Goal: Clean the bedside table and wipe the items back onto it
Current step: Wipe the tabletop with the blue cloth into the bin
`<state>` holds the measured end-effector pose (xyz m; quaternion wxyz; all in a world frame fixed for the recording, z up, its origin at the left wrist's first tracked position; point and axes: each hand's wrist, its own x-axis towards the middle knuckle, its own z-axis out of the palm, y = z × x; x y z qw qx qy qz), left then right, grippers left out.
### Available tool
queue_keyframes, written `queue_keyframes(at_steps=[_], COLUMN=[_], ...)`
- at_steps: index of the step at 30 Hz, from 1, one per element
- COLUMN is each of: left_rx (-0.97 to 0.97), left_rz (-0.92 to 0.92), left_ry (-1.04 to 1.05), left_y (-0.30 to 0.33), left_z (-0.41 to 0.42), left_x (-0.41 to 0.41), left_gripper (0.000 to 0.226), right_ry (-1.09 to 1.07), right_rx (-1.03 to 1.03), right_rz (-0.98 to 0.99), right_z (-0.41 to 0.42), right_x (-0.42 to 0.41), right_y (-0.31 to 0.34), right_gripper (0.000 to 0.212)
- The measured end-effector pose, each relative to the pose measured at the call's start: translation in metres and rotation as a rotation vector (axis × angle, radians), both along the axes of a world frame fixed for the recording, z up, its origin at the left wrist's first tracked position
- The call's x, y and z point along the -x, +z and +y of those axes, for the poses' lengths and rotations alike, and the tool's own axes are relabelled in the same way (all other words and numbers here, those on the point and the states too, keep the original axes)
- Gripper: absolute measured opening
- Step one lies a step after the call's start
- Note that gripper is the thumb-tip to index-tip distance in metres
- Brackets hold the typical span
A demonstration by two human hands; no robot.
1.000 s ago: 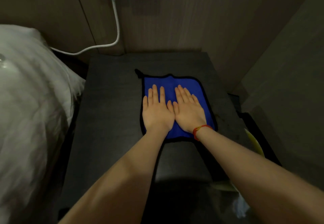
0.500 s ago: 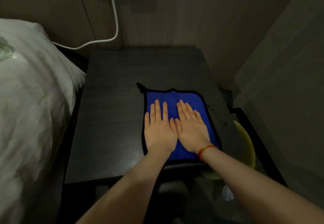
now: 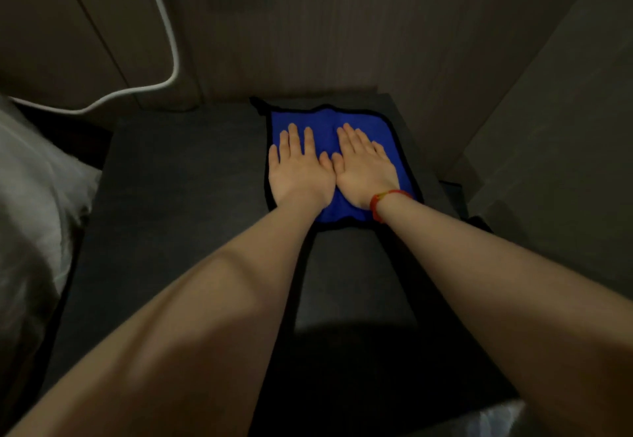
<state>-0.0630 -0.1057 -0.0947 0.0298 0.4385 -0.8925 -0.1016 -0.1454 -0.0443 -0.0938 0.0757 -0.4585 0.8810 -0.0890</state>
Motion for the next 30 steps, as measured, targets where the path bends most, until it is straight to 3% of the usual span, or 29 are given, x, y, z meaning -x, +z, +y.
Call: queue_keyframes(at_steps=[13, 30], left_rx=[0.024, -0.029], left_rz=[-0.02, 0.015], left_ry=[-0.022, -0.035], left_y=[0.002, 0.0], left_z=[-0.016, 0.146], left_x=[0.018, -0.106], left_gripper=[0.058, 0.057], right_ry=[-0.007, 0.006], right_rx=[0.005, -0.003], right_rz=[0.004, -0.011], right_z=[-0.015, 0.147], right_x=[0.016, -0.108], right_y=[0.0, 0.001], right_gripper=[0.055, 0.055])
